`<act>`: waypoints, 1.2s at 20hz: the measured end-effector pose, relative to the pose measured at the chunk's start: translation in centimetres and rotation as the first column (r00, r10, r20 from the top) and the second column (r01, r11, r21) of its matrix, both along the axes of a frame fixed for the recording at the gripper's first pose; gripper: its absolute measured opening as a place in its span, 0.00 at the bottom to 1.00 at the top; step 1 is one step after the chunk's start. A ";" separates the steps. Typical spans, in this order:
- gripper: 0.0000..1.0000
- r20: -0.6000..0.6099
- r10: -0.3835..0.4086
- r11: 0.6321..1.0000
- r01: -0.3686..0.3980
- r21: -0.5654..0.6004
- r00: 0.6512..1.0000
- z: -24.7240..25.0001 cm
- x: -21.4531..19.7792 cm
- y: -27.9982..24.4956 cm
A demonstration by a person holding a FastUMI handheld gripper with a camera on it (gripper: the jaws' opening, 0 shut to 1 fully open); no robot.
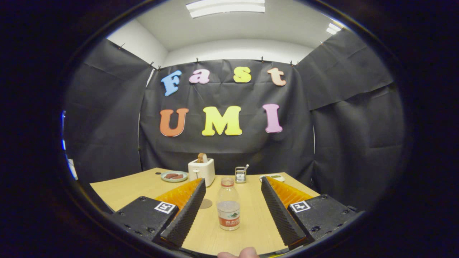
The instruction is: Take the bottle from table, then pour the juice into the cup, finally place the bottle on the coaster
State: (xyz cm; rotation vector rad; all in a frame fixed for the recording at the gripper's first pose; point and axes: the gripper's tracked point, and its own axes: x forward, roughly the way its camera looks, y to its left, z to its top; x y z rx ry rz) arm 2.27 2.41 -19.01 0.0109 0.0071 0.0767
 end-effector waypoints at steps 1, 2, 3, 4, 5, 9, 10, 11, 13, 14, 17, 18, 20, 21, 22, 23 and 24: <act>1.00 -0.009 0.004 1.000 -0.004 -0.008 1.000 -0.8 0.4 0.2; 1.00 -0.018 0.010 1.000 -0.010 -0.019 1.000 -1.8 0.6 0.5; 1.00 -0.030 0.014 0.999 -0.015 -0.032 0.999 -2.7 1.0 0.8; 1.00 -0.040 0.014 0.999 -0.015 -0.043 0.999 -3.6 1.3 0.9; 1.00 -0.047 0.014 0.999 -0.016 -0.048 0.999 -4.5 1.7 1.0; 1.00 -0.102 0.014 0.999 -0.019 -0.047 0.995 -8.3 3.7 1.4; 1.00 -0.115 0.010 0.999 -0.015 -0.043 0.993 -9.1 4.2 1.4; 1.00 -0.127 0.005 0.999 -0.010 -0.038 0.992 -9.8 4.8 1.3; 1.00 -0.151 -0.013 1.000 0.010 -0.022 0.988 -11.1 6.1 1.0; 1.00 -0.164 -0.021 1.000 0.019 -0.012 0.986 -11.8 6.7 0.9; 1.00 -0.207 -0.020 1.000 0.023 0.009 0.978 -13.8 8.3 1.2; 1.00 -0.216 -0.019 1.000 0.022 0.011 0.976 -14.2 8.8 1.4; 1.00 -0.232 -0.025 0.999 0.031 0.020 0.972 -14.9 9.9 1.4; 1.00 -0.238 -0.027 0.999 0.036 0.032 0.971 -15.1 10.3 1.4; 1.00 -0.246 -0.024 0.998 0.036 0.046 0.969 -15.3 10.7 1.6; 1.00 -0.254 -0.022 0.998 0.038 0.059 0.967 -15.3 10.9 1.7; 1.00 -0.260 -0.020 0.997 0.039 0.071 0.966 -15.5 11.3 1.9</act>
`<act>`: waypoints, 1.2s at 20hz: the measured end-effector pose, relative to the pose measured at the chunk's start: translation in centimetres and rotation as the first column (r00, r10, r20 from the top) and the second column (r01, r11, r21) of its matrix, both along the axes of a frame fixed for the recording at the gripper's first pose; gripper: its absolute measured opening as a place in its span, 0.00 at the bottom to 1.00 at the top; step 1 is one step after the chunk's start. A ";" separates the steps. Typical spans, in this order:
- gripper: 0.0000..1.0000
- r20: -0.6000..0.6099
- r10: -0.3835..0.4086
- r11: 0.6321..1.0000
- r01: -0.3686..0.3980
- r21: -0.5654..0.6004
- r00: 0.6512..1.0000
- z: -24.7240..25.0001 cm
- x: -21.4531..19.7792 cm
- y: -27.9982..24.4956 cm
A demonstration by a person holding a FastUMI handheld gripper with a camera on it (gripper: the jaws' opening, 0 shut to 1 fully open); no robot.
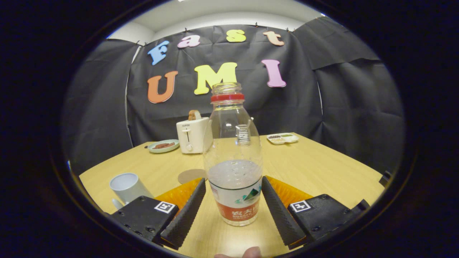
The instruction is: Take the bottle from table, then pour the juice into the cup, finally place the bottle on the coaster
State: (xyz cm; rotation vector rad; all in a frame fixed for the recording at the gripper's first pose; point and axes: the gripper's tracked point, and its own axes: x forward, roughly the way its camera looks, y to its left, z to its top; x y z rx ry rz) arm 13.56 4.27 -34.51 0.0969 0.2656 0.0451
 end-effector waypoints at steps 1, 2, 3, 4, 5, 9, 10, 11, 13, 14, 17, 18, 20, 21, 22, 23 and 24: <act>1.00 -0.005 -0.005 1.000 0.005 0.009 1.000 0.0 0.2 0.0; 0.99 -0.003 -0.011 1.000 0.011 0.015 1.000 0.2 0.4 0.0; 0.96 -0.001 -0.020 1.000 0.020 0.018 1.000 0.2 0.6 -0.1; 0.93 -0.003 -0.026 0.999 0.026 0.021 1.000 0.1 0.7 -0.1; 0.90 -0.006 -0.028 0.999 0.028 0.022 1.000 0.1 0.8 -0.1; 0.84 -0.017 -0.036 0.999 0.036 0.012 0.999 0.4 0.9 -0.3; 0.83 -0.019 -0.037 0.999 0.037 0.009 0.999 0.5 0.8 -0.2; 0.81 -0.020 -0.035 0.999 0.035 0.002 0.999 0.7 0.7 -0.2; 0.79 -0.019 -0.026 0.999 0.025 -0.042 0.999 1.2 0.5 0.0; 0.77 -0.010 -0.024 0.997 0.023 -0.067 1.000 1.9 0.2 -0.1; 0.75 0.007 -0.016 0.975 0.017 -0.222 1.000 3.4 0.3 -0.2; 0.75 0.020 -0.026 0.951 0.031 -0.308 0.999 3.8 0.3 -0.7; 0.76 0.049 -0.022 0.902 0.040 -0.429 0.999 4.9 0.4 -0.9; 0.76 0.057 -0.017 0.884 0.041 -0.466 0.998 5.3 0.4 -0.7; 0.76 0.060 -0.010 0.865 0.038 -0.500 0.998 5.4 0.5 -0.6; 0.76 0.063 -0.005 0.844 0.038 -0.535 0.998 5.5 0.6 -0.5; 0.76 0.070 0.001 0.818 0.040 -0.574 0.998 5.7 0.8 -0.2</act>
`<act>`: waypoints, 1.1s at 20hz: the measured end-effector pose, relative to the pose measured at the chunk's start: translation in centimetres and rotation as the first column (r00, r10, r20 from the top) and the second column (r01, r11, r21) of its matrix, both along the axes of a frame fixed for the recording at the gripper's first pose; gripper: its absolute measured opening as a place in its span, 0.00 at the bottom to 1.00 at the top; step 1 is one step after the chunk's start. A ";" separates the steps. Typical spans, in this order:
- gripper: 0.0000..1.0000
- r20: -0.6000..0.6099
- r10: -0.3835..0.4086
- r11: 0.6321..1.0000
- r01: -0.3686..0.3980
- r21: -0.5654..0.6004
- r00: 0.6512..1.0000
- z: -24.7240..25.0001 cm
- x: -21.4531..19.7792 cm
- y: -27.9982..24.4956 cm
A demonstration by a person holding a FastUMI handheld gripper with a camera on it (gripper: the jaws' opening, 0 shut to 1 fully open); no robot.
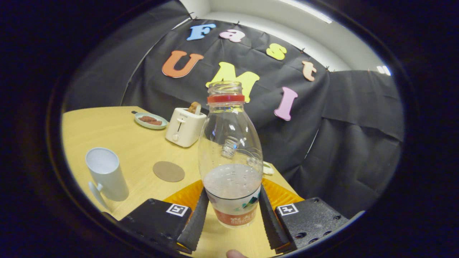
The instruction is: Take the bottle from table, then pour the juice into the cup, finally place the bottle on the coaster
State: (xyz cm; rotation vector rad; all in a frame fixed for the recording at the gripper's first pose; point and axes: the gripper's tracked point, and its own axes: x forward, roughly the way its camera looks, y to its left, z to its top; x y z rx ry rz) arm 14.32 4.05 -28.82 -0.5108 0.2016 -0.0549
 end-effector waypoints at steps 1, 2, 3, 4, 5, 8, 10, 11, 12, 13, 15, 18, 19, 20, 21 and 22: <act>0.76 0.004 0.001 0.998 -0.001 -0.055 1.000 0.1 0.1 0.2; 0.76 0.005 0.005 0.995 -0.004 -0.103 1.000 -0.1 0.2 0.5; 0.76 0.006 0.011 0.988 -0.010 -0.153 1.000 -0.1 0.2 0.8; 0.76 0.013 0.019 0.978 -0.016 -0.207 1.000 -0.1 0.2 1.0; 0.76 0.022 0.029 0.964 -0.022 -0.265 0.999 0.0 0.2 1.4; 0.75 0.025 0.065 0.909 -0.048 -0.414 0.998 -0.2 0.2 2.2; 0.76 0.029 0.091 0.864 -0.064 -0.499 0.995 -0.4 0.1 2.8; 0.75 0.027 0.098 0.842 -0.068 -0.536 0.995 -0.6 0.0 2.9; 0.75 0.021 0.111 0.821 -0.080 -0.566 0.994 -1.0 0.0 3.1; 0.76 0.013 0.116 0.799 -0.086 -0.596 0.993 -1.2 -0.1 3.3; 0.76 0.004 0.134 0.749 -0.098 -0.655 0.991 -1.7 -0.2 3.8; 0.76 -0.003 0.160 0.694 -0.115 -0.711 0.987 -2.1 -0.6 4.6; 0.75 -0.008 0.169 0.679 -0.122 -0.724 0.986 -2.3 -0.8 4.7; 0.76 -0.011 0.173 0.665 -0.125 -0.736 0.985 -2.4 -0.7 4.8; 0.76 -0.018 0.183 0.647 -0.134 -0.751 0.983 -2.6 -0.7 4.9; 0.75 -0.021 0.182 0.627 -0.132 -0.767 0.983 -2.5 -0.8 5.1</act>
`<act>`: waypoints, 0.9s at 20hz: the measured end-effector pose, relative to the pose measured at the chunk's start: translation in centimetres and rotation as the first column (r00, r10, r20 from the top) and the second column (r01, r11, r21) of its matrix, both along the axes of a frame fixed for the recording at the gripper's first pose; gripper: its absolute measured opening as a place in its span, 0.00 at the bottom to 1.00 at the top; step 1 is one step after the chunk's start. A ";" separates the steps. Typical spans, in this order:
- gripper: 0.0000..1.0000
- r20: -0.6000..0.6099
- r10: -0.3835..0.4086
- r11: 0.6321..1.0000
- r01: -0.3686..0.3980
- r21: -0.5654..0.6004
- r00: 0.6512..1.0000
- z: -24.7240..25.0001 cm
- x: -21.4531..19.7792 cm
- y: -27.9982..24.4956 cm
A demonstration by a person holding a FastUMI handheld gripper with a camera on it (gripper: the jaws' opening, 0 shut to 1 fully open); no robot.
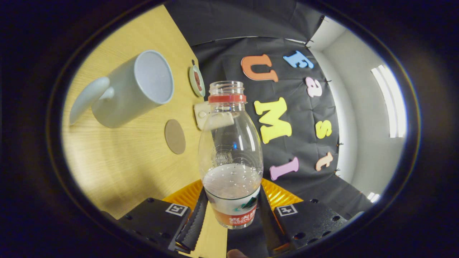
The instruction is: Take the bottle from table, then pour the juice into the cup, finally place the bottle on the coaster
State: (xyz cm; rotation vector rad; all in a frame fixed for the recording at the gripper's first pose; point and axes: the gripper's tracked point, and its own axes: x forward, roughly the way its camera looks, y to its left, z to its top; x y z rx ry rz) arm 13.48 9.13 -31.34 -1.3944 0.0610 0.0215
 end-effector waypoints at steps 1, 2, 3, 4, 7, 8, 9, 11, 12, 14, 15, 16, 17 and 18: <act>0.75 0.003 0.006 1.000 -0.006 -0.021 1.000 -0.1 -0.2 0.0; 0.75 0.002 0.007 0.999 -0.007 -0.033 1.000 -0.2 -0.4 0.0; 0.75 0.002 0.008 0.999 -0.007 -0.046 1.000 -0.3 -0.5 -0.1; 0.75 0.005 0.009 0.998 -0.008 -0.063 1.000 -0.1 -0.4 -0.2; 0.75 0.011 0.021 0.992 -0.019 -0.124 1.000 0.2 -0.4 0.2; 0.75 0.011 0.022 0.989 -0.021 -0.145 1.000 0.3 -0.5 0.3; 0.75 0.012 0.025 0.987 -0.022 -0.160 1.000 0.2 -0.5 0.4; 0.75 0.010 0.027 0.983 -0.024 -0.182 1.000 0.3 -0.5 0.6; 0.75 0.010 0.026 0.982 -0.023 -0.189 1.000 0.3 -0.5 0.6; 0.75 0.009 0.021 0.979 -0.019 -0.203 1.000 0.3 -0.5 0.6; 0.75 0.008 0.023 0.977 -0.020 -0.214 1.000 0.4 -0.5 0.7; 0.75 0.008 0.023 0.973 -0.021 -0.228 1.000 0.5 -0.4 0.8; 0.75 0.010 0.026 0.970 -0.023 -0.241 1.000 0.5 -0.4 0.8; 0.75 0.011 0.028 0.968 -0.025 -0.251 1.000 0.6 -0.4 1.0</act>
